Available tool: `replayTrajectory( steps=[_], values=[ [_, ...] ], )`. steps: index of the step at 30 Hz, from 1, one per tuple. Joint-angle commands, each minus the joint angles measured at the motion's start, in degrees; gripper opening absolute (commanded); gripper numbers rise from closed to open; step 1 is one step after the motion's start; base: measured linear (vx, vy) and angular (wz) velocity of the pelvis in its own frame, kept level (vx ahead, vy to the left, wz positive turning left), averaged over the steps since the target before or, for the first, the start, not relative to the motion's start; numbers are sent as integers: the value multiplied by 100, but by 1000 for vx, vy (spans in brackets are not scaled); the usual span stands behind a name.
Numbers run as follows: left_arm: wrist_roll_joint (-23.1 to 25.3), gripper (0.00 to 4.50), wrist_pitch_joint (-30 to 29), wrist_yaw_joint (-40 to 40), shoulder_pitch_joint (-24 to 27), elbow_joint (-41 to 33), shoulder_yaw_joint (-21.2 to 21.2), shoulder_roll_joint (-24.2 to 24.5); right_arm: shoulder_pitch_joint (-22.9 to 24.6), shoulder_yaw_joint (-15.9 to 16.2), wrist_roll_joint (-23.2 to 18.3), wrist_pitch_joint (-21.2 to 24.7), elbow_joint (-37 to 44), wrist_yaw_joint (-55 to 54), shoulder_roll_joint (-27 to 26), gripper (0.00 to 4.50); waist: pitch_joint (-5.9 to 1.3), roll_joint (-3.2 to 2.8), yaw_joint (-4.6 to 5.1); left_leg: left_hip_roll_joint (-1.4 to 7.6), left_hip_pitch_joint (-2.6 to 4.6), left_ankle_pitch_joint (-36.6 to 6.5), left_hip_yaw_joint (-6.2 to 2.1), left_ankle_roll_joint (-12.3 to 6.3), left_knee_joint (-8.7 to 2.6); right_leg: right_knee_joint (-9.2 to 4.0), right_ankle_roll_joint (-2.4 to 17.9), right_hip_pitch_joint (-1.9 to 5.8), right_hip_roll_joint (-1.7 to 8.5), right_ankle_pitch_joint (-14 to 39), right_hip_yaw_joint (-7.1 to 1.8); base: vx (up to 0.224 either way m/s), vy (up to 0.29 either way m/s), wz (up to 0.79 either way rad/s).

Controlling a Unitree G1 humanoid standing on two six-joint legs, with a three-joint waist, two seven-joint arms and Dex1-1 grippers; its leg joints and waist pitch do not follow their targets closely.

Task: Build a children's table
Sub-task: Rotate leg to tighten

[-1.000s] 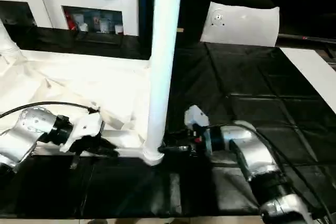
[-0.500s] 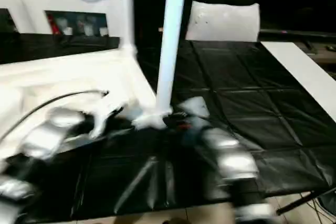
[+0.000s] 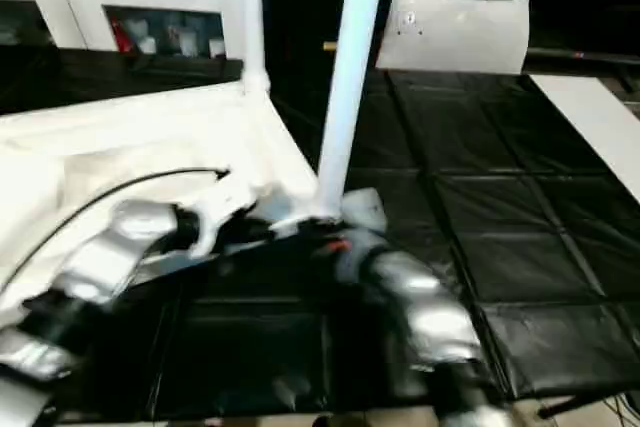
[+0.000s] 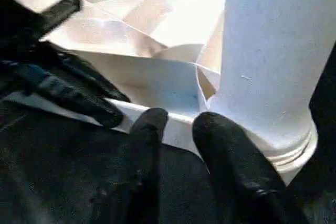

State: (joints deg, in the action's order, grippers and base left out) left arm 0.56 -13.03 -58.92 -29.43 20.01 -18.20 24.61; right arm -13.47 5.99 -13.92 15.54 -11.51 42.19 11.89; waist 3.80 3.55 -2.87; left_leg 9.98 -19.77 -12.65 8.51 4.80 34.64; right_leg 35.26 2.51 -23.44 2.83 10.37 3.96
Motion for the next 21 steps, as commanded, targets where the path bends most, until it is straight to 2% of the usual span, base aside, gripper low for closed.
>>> replayTrajectory(
  steps=[1,3,6,8,9,10,11,12,13,14,16,18,20,21],
  values=[
    [-125,0,314,-494,102,-96,-124,145,-50,-380,-105,-63,212,38,288,169,-388,-19,-7,304,-40,-380,-16,-397,-409,-436,857,394,549,1328,-361,0,0,0],
    [-351,0,435,-825,144,-111,-75,251,-62,-440,-253,-95,315,390,561,188,-392,-10,-4,304,-36,-365,-15,-419,-403,-427,879,390,537,1258,-352,0,0,0],
    [-421,0,485,-997,149,-112,-78,302,-75,-423,-306,-97,361,592,684,208,-397,-3,-3,291,-49,-259,-8,-450,-391,-412,918,392,538,1139,-354,0,0,0],
    [-421,0,648,-1387,127,-64,-153,444,-154,-293,-361,-107,373,1208,984,221,-404,23,-12,287,-39,-207,-3,-461,-386,-404,929,391,526,1112,-350,0,0,0],
    [-409,0,740,-1489,120,-44,-187,485,-189,-244,-365,-110,350,1389,1072,229,-401,8,-29,297,-22,-200,3,-511,-380,-400,953,377,526,1080,-353,0,0,0],
    [-410,0,792,-1576,108,-12,-210,512,-224,-192,-375,-127,318,1557,1161,241,-394,25,-35,296,-25,-251,14,-558,-376,-409,979,368,522,1099,-348,0,0,0],
    [-418,0,844,-1657,99,5,-231,536,-262,-143,-369,-151,275,1695,1238,249,-389,18,-44,302,-27,-262,7,-558,-383,-406,982,372,530,1133,-347,0,0,0],
    [-438,0,916,-1727,83,35,-255,561,-299,-93,-376,-170,234,1802,1311,255,-390,43,-41,305,-31,-292,2,-558,-386,-413,971,372,529,1210,-337,0,0,0],
    [-450,0,953,-1759,74,51,-267,574,-317,-68,-381,-179,214,1847,1347,262,-391,32,-53,315,-22,-295,-2,-531,-391,-412,965,372,543,1246,-338,0,0,0],
    [-436,0,1023,-1830,53,79,-308,605,-375,-1,-376,-194,156,2010,1422,262,-392,76,-47,317,-24,-302,5,-529,-386,-414,957,369,542,1261,-340,0,0,0],
    [-417,0,1082,-1910,33,97,-353,638,-444,76,-387,-175,95,2210,1493,290,-397,60,-58,320,-20,-309,-4,-517,-385,-409,962,368,550,1328,-334,0,0,0],
    [-415,0,1116,-2048,18,94,-390,665,-528,204,-473,-52,66,2605,1590,297,-403,80,-56,321,-21,-284,-4,-529,-382,-396,991,373,549,1254,-330,0,0,0],
    [-423,0,1115,-2130,18,81,-396,671,-545,251,-543,48,92,2804,1623,321,-402,75,-71,329,-17,-265,-3,-564,-379,-392,1030,371,555,1186,-331,0,0,0],
    [-395,0,1188,-2252,20,73,-414,678,-578,351,-573,158,86,3083,1670,338,-408,93,-82,328,-24,-221,-3,-577,-375,-378,1041,373,550,1126,-330,0,0,0]
  ],
)
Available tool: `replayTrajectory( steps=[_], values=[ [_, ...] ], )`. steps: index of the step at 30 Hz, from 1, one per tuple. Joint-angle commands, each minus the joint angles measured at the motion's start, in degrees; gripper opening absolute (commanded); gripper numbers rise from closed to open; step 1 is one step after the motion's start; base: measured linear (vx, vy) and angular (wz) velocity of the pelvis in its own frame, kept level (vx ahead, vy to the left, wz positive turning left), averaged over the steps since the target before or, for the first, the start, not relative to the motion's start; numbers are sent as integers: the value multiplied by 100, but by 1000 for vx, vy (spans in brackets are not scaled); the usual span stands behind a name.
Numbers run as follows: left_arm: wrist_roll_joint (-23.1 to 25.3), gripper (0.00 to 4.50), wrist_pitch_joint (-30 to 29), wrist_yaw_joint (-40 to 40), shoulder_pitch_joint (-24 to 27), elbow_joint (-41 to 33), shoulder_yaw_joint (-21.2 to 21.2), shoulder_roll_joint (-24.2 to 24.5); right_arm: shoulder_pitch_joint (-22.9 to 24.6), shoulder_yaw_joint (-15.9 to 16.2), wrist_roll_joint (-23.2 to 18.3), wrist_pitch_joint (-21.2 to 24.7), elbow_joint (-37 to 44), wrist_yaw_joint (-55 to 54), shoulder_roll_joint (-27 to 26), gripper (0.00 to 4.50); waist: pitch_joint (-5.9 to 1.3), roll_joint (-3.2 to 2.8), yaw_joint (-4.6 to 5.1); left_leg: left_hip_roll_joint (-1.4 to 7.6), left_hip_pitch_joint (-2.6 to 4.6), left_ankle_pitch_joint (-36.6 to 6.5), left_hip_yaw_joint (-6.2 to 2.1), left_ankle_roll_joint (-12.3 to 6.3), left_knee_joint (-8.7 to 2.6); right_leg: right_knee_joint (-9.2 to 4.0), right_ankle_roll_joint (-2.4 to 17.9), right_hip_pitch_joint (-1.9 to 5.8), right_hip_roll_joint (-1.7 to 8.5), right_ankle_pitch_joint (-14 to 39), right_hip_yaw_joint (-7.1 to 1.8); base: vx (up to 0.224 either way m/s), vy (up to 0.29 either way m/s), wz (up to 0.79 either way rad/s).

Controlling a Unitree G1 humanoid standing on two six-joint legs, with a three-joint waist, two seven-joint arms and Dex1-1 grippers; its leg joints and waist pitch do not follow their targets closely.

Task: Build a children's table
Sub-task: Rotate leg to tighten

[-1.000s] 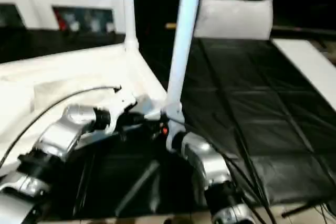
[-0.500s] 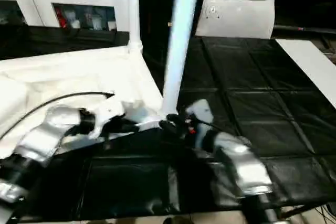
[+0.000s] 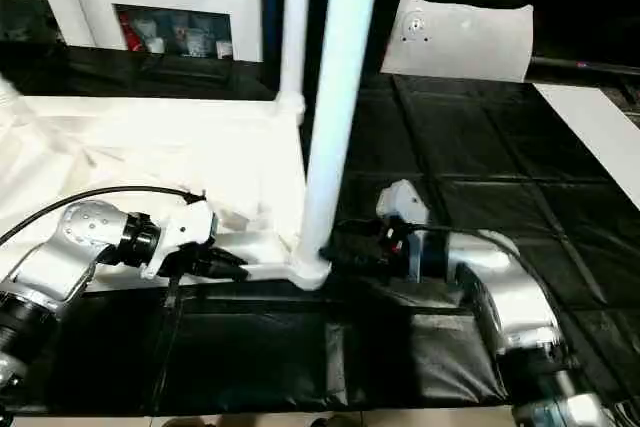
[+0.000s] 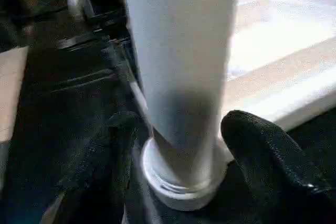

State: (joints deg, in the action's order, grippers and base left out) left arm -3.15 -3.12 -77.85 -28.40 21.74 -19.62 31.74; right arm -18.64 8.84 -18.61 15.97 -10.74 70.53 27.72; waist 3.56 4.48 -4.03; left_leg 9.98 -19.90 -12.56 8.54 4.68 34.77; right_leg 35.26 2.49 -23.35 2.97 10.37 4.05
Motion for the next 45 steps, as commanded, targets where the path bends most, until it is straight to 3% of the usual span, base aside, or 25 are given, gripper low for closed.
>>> replayTrajectory(
  steps=[1,5,8,9,13,15,24,27,28,30,31,33,34,35,38,40,42,43,45],
  values=[
    [-14,0,225,-397,-81,-93,-275,-38,-97,109,-59,63,-58,301,80,338,-384,-4,20,330,-14,-205,-7,-574,-389,-381,1043,365,545,1094,-340,0,0,0],
    [-26,0,241,-447,-65,-154,-308,-43,-298,242,236,-328,-476,170,-77,370,-382,-7,10,327,2,-305,-1,-439,-392,-402,1035,342,552,1324,-331,0,0,0],
    [-12,0,279,-471,-67,-143,-318,-40,-352,267,144,-340,-604,308,-126,370,-389,-7,-28,333,4,-299,-4,-400,-398,-387,1018,356,547,1266,-335,0,0,0],
    [-7,0,284,-479,-68,-141,-317,-41,-364,268,135,-344,-631,344,-135,343,-398,0,-38,331,3,-254,-3,-418,-393,-371,1037,359,546,1165,-336,0,0,0],
    [19,0,302,-496,-70,-136,-310,-44,-386,287,104,-286,-682,489,-150,330,-403,-1,-59,326,-9,-164,-1,-449,-387,-352,1062,373,546,991,-335,0,0,0],
    [38,0,309,-504,-69,-136,-311,-39,-397,304,87,-286,-719,561,-159,293,-403,1,-63,329,-9,-174,-4,-448,-388,-354,1062,373,548,1007,-333,0,0,0],
    [104,0,321,-439,-104,-39,-291,-25,-361,351,34,-226,-738,771,-121,213,-411,-29,-68,328,-4,-199,-9,-400,-391,-351,1081,377,540,964,-329,0,0,0],
    [103,0,275,-388,-112,-16,-264,-42,-316,354,21,-182,-696,788,-129,205,-410,-28,-68,327,-2,-239,-7,-383,-390,-356,1098,381,540,971,-328,0,0,0],
    [73,0,182,-315,-102,-29,-225,-79,-229,363,3,-138,-612,758,-148,202,-410,-66,-75,328,1,-249,-11,-369,-392,-356,1106,380,543,974,-330,0,0,0],
    [59,0,133,-274,-98,-35,-206,-98,-186,364,-11,-108,-570,737,-161,198,-412,-46,-73,332,5,-254,-8,-363,-392,-357,1119,381,538,919,-330,0,0,0],
    [43,0,57,-197,-93,-49,-169,-134,-112,363,-30,-47,-488,671,-184,198,-409,-101,-81,332,7,-266,-14,-347,-396,-348,1138,381,538,885,-332,0,0,0],
    [34,0,-106,2,-107,-57,-91,-215,22,361,-38,52,-341,500,-242,198,-404,-81,-89,338,25,-337,-10,-330,-401,-371,1134,377,536,914,-332,0,0,0],
    [38,0,-197,129,-120,-54,-47,-262,96,360,-28,128,-268,352,-294,198,-395,-121,-91,336,26,-420,-20,-295,-411,-378,1140,377,544,1009,-328,0,0,0],
    [42,0,-378,335,-154,-37,20,-346,171,332,18,157,-235,55,-437,198,-380,-99,-84,337,26,-494,-15,-277,-421,-409,1098,377,535,1123,-328,0,0,0],
    [3,0,-796,782,-243,-54,176,-584,256,320,327,251,-267,-851,-812,198,-304,-120,-52,323,80,-1073,-35,-38,-471,-522,828,336,546,2251,-307,0,0,0],
    [-53,0,-1015,1030,-328,-45,262,-782,222,289,493,342,-388,-1459,-1133,197,-281,-123,3,268,112,-1415,-67,39,-472,-657,423,317,561,3282,-263,-26,0,-2],
    [-30,0,-1156,1225,-391,-54,288,-910,145,211,538,541,-500,-1934,-1406,196,-278,-113,79,252,114,-1513,-91,38,-470,-717,270,308,561,3563,-224,-53,8,-4],
    [5,0,-1293,1400,-458,-65,296,-1045,52,118,568,748,-586,-2432,-1706,196,-256,-139,140,251,88,-1598,-110,31,-483,-742,198,317,548,3656,-199,0,0,0],
    [73,0,-1453,1720,-571,-19,335,-1244,-88,-11,601,981,-718,-3024,-2058,195,-274,-167,208,262,123,-1704,-134,48,-477,-771,227,300,572,3615,-159,0,0,0]
  ],
)
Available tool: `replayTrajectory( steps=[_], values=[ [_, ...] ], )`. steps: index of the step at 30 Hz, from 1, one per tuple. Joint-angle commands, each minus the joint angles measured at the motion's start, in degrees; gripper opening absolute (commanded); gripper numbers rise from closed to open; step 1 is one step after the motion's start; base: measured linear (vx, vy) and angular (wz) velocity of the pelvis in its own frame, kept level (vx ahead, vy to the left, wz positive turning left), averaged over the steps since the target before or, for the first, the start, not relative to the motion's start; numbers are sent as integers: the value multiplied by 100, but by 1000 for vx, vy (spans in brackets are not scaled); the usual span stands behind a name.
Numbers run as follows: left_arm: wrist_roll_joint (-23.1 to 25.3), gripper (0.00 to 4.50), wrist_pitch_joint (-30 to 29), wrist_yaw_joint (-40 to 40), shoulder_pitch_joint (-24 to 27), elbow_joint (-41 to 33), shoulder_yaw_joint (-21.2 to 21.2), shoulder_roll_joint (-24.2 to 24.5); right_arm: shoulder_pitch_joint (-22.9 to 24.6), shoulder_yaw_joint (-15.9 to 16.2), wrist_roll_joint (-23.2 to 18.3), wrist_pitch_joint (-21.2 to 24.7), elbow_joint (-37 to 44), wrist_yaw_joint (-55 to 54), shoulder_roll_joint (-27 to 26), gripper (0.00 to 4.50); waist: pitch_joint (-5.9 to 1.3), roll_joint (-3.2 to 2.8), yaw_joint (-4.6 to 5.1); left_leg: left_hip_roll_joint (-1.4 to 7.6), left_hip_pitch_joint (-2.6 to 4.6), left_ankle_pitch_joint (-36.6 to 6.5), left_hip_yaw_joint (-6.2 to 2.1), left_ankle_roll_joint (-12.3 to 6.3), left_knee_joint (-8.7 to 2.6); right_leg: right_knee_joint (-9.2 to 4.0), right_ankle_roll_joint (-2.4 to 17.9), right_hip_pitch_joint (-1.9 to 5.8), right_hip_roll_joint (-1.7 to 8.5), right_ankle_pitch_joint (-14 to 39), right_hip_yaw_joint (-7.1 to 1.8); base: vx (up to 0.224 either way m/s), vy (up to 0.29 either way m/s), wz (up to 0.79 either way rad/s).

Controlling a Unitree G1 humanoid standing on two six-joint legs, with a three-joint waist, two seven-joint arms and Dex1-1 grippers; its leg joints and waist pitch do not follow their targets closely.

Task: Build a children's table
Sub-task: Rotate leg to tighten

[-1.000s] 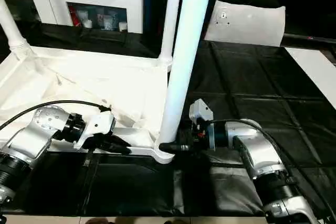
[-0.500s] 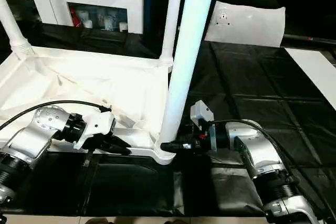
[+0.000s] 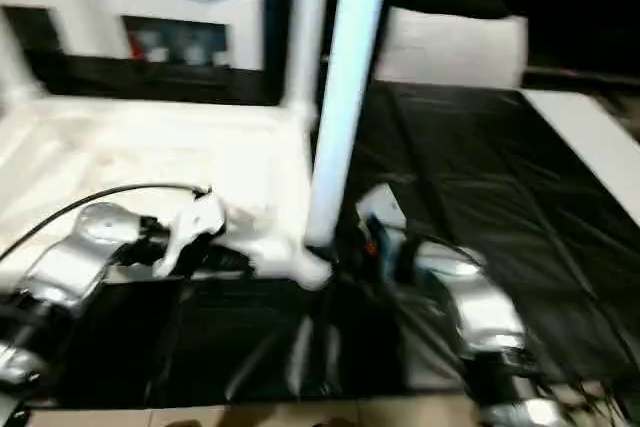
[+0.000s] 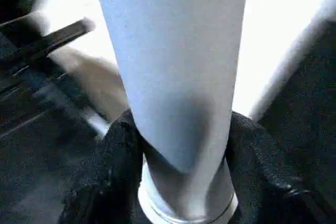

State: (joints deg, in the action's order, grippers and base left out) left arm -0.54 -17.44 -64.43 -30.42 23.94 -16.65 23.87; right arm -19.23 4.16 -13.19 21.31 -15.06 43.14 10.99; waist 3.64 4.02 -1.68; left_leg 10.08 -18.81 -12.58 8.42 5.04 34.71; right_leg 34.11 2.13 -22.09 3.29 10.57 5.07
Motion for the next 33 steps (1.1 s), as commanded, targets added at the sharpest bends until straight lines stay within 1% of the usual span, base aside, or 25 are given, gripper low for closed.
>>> replayTrajectory(
  steps=[1,2,3,4,5,6,7,9,11,13,14,15,17,20,21,23,24,25,26,27,28,29,31,32,33],
  values=[
    [-171,0,-122,569,-441,-196,79,-584,-120,374,83,551,-403,-618,-575,195,-282,-178,42,289,-20,-1742,-153,19,-502,-633,382,220,543,3301,-215,0,0,0],
    [-163,0,-191,691,-485,-170,109,-664,-177,321,95,615,-478,-824,-690,195,-283,-183,63,300,-25,-1795,-161,22,-509,-643,411,227,539,3203,-184,0,0,0],
    [-141,0,-283,929,-570,-116,157,-817,-269,224,126,619,-626,-1202,-901,195,-299,-189,74,319,-1,-1861,-172,44,-510,-639,465,236,558,2980,-166,0,0,0],
    [-102,0,-437,1336,-721,-15,242,-1080,-425,70,201,605,-871,-1841,-1264,195,-301,-203,114,321,-23,-1729,-141,34,-511,-609,616,241,577,2627,-210,0,0,0],
    [-102,0,-437,1336,-721,-15,242,-1080,-425,70,201,605,-871,-1841,-1264,195,-283,-207,123,311,-21,-1715,-138,56,-513,-612,657,212,567,2615,-203,0,0,0],
    [-87,0,-508,1628,-814,40,309,-1277,-510,26,284,547,-1002,-2231,-1514,195,-281,-205,132,289,19,-1815,-135,60,-498,-632,653,208,561,2688,-194,0,0,0],
    [-81,0,-534,1742,-851,47,335,-1365,-539,-21,284,536,-1042,-2434,-1654,195,-276,-202,154,296,-17,-1766,-131,39,-509,-616,683,223,566,2589,-215,0,0,0],
    [-72,0,-529,1822,-876,49,349,-1427,-563,-59,305,523,-1078,-2610,-1760,195,-283,-206,136,296,3,-1719,-119,1,-505,-609,702,214,573,2506,-238,0,0,0],
    [-40,0,-519,1943,-901,41,374,-1502,-584,-153,354,473,-1121,-2867,-1901,195,-287,-199,140,298,-33,-1568,-107,-28,-519,-571,748,235,566,2295,-264,0,0,0],
    [-39,0,-510,1950,-907,12,366,-1540,-587,-240,411,335,-1152,-3063,-1998,195,-309,-204,112,299,-17,-1330,-79,-49,-509,-544,811,226,574,2049,-293,0,0,0],
    [-11,0,-509,1946,-896,-10,351,-1539,-584,-248,467,198,-1160,-3082,-2011,230,-313,-200,113,303,-32,-1265,-78,-64,-514,-525,831,241,562,1964,-295,0,0,0],
    [1,0,-495,1873,-851,-46,327,-1485,-549,-245,517,63,-1098,-3058,-1952,251,-315,-204,117,310,-56,-1226,-76,-80,-519,-513,833,255,563,1954,-298,0,0,0],
    [9,0,-451,1779,-786,-90,307,-1408,-500,-249,533,-34,-990,-2956,-1866,268,-337,-210,113,319,-37,-1146,-62,-95,-509,-499,887,239,558,1798,-311,0,0,0],
    [4,0,-232,1424,-603,-179,217,-1142,-336,-277,441,-182,-598,-2542,-1511,293,-372,-201,79,308,-79,-712,-34,-225,-496,-432,1035,291,556,1209,-330,0,0,0],
    [2,0,-206,1322,-546,-202,198,-1062,-288,-296,422,-215,-482,-2420,-1383,308,-400,-184,64,315,-94,-515,-33,-300,-486,-390,1078,327,559,962,-332,0,0,0],
    [-7,0,70,995,-402,-237,123,-845,-171,-339,363,-253,-218,-2015,-1036,317,-420,-198,45,309,-110,-191,-23,-449,-468,-341,1174,331,553,524,-334,0,0,0],
    [-13,0,111,942,-377,-247,111,-815,-150,-346,351,-250,-176,-1951,-980,328,-465,-164,28,308,-147,100,-22,-558,-441,-266,1249,382,555,117,-343,0,0,0],
    [-31,0,279,779,-307,-248,88,-717,-89,-402,258,-229,-13,-1695,-765,338,-482,-164,31,311,-142,340,-4,-687,-409,-225,1359,333,547,-266,-344,0,0,0],
    [-44,0,380,678,-263,-249,77,-656,-50,-442,195,-227,85,-1529,-627,345,-472,-159,14,299,-146,378,-1,-761,-400,-228,1393,331,538,-336,-338,0,0,0],
    [-58,0,440,539,-205,-240,58,-566,5,-462,132,-235,223,-1263,-404,352,-457,-122,7,286,-180,322,12,-874,-398,-234,1382,351,535,-287,-335,0,0,0],
    [-54,0,552,362,-144,-223,23,-454,64,-480,67,-255,364,-945,-159,360,-421,-125,-26,300,-156,88,37,-864,-404,-289,1317,308,555,133,-345,0,0,0],
    [-44,0,650,255,-114,-207,-7,-387,92,-489,27,-269,432,-764,-25,377,-412,-131,-46,288,-157,-42,33,-842,-406,-319,1249,319,549,410,-333,0,0,0],
    [-98,0,836,-42,-30,-185,-17,-238,175,-482,-98,-348,600,-101,432,386,-375,-141,-85,314,-117,-448,54,-654,-428,-405,1025,271,536,1263,-333,0,0,0],
    [-118,0,869,-98,-18,-185,-19,-215,192,-467,-126,-355,628,41,523,391,-370,-146,-86,312,-119,-528,54,-611,-435,-427,971,265,536,1445,-324,0,0,0],
    [-205,0,976,-349,25,-194,-31,-118,251,-387,-218,-389,709,636,922,406,-368,-123,-100,316,-109,-618,57,-540,-436,-447,861,258,521,1691,-313,0,0,0]
  ],
)
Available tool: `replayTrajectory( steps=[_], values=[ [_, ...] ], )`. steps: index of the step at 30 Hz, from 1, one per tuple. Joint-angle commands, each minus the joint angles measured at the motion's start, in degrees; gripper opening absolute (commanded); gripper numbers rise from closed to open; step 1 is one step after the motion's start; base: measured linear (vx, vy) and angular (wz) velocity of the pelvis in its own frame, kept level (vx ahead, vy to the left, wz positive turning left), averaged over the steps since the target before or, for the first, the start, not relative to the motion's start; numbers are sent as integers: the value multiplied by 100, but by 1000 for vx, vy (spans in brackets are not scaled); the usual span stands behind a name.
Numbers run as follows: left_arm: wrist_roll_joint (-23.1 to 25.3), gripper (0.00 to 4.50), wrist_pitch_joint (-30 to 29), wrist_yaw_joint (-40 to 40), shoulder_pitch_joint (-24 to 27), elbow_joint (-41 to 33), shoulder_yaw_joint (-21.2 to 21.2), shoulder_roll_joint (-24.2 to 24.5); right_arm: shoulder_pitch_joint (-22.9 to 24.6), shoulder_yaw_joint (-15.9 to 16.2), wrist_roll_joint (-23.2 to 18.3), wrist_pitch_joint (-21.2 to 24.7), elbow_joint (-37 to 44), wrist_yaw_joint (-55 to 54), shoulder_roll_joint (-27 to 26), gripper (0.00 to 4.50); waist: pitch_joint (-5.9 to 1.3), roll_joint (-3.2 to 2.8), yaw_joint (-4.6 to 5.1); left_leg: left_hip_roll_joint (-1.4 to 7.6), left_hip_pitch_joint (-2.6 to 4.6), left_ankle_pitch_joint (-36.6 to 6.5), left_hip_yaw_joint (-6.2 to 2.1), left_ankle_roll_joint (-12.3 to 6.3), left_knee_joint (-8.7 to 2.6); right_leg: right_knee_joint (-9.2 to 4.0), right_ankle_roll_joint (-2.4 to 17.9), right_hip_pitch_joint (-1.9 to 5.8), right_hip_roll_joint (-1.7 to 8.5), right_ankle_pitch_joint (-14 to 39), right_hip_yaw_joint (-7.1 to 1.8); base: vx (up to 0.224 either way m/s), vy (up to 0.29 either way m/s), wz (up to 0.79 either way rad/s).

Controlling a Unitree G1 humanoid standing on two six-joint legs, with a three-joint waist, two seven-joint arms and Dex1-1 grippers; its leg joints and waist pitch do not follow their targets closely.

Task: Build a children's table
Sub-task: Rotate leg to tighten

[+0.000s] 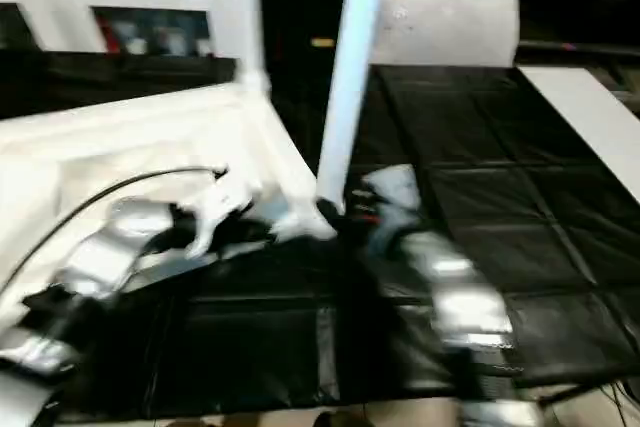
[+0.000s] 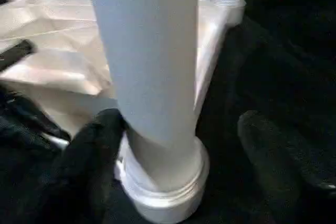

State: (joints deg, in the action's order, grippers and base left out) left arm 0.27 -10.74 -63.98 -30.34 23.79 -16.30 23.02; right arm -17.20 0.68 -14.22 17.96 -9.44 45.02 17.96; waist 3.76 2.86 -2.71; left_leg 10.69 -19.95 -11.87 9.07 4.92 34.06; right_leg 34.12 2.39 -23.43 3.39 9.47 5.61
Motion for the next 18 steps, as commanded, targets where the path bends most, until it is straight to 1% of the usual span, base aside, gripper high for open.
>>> replayTrajectory(
  steps=[1,2,3,4,5,6,7,8,9,11,12,13,15,16,18],
  values=[
    [-317,0,384,-539,36,-183,-90,29,65,6,-153,-75,160,740,426,418,-366,0,-8,271,7,-718,-1,-506,-378,-456,778,379,505,1881,-377,0,0,0],
    [-316,0,418,-594,41,-185,-109,58,64,20,-161,-77,155,835,491,418,-361,-5,-21,261,16,-772,2,-507,-376,-469,766,370,505,1974,-368,0,0,0],
    [-315,0,481,-696,51,-188,-145,111,64,46,-177,-82,146,1011,612,431,-360,2,-33,255,13,-838,3,-494,-371,-492,710,369,509,2151,-361,0,0,0],
    [-333,0,551,-899,64,-210,-203,201,54,134,-192,-156,125,1375,837,438,-366,11,-48,246,7,-836,8,-480,-367,-503,656,363,515,2265,-362,0,0,0],
    [-349,0,614,-1088,68,-220,-255,280,36,222,-208,-222,106,1701,1021,445,-367,12,-47,248,10,-839,10,-483,-366,-504,643,364,508,2304,-355,0,0,0],
    [-361,0,662,-1260,61,-225,-303,347,10,306,-226,-263,92,1974,1153,445,-373,9,-65,256,18,-828,10,-511,-360,-503,636,352,499,2291,-353,0,0,0],
    [-368,0,691,-1337,56,-220,-320,374,-2,344,-240,-276,90,2091,1209,445,-372,5,-77,269,28,-806,15,-529,-361,-493,672,333,504,2217,-362,0,0,0],
    [-371,0,715,-1432,43,-209,-343,406,-22,384,-272,-275,78,2242,1264,445,-372,8,-77,271,17,-787,17,-528,-361,-489,691,335,504,2186,-360,0,0,0],
    [-372,0,764,-1596,15,-186,-383,451,-83,447,-268,-360,-14,2466,1326,445,-382,13,-91,279,21,-758,15,-519,-362,-469,733,337,504,2110,-351,0,0,0],
    [-359,0,822,-1769,-21,-169,-441,502,-162,527,-234,-556,-164,2721,1364,445,-385,19,-87,286,-1,-725,5,-526,-365,-451,786,350,510,2010,-347,0,0,0],
    [-344,0,866,-1857,-42,-152,-476,529,-206,586,-232,-618,-246,2867,1385,445,-392,29,-95,290,11,-709,14,-523,-355,-443,817,340,514,1935,-354,0,0,0],
    [-330,0,914,-1933,-60,-142,-512,552,-251,645,-221,-659,-332,2982,1393,445,-395,20,-104,287,13,-700,14,-532,-355,-430,870,340,513,1882,-353,0,0,0],
    [-340,0,994,-2104,-99,-115,-566,587,-379,791,-216,-679,-538,3278,1395,412,-403,26,-120,287,8,-634,19,-537,-351,-410,918,354,508,1745,-356,0,0,0],
    [-351,0,1017,-2147,-110,-114,-585,598,-422,842,-215,-687,-598,3355,1387,412,-402,47,-135,292,5,-621,19,-546,-352,-406,933,357,509,1741,-350,0,0,0],
    [-349,0,1023,-2168,-122,-124,-607,606,-476,901,-198,-691,-672,3426,1370,406,-405,50,-168,294,5,-615,27,-527,-348,-406,907,362,513,1779,-350,0,0,0]
  ],
)
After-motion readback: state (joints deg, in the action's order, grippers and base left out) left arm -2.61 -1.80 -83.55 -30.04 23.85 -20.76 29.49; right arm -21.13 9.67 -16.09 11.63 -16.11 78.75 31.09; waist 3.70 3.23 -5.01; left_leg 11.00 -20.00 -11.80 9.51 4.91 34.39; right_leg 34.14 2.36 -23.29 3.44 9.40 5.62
